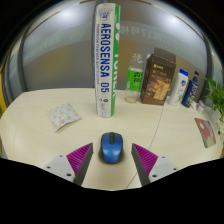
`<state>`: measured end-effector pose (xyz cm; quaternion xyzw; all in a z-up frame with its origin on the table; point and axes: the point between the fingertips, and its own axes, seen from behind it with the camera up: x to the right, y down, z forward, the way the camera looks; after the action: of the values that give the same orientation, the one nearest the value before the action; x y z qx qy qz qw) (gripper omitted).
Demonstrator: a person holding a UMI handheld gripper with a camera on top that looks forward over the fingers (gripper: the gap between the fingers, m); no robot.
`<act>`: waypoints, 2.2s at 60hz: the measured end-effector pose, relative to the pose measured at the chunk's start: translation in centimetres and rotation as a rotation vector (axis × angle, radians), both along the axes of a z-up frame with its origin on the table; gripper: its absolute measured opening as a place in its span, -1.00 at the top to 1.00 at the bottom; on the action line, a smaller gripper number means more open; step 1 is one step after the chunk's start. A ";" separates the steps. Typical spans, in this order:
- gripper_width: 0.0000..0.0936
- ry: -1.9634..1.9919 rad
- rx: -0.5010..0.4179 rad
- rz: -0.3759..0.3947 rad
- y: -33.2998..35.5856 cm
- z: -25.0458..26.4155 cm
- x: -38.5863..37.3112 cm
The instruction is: Arrange mouse
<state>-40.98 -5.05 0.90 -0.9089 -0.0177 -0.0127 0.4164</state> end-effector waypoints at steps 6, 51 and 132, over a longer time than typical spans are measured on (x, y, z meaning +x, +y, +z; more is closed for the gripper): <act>-0.43 0.000 -0.022 0.008 2.0 -1.4 -0.2; 0.21 0.089 0.370 0.025 5.6 22.8 26.1; -0.82 -0.092 0.103 -0.133 -18.8 16.0 51.8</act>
<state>10.85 -23.88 16.92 -0.8839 0.0244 -0.0830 0.4596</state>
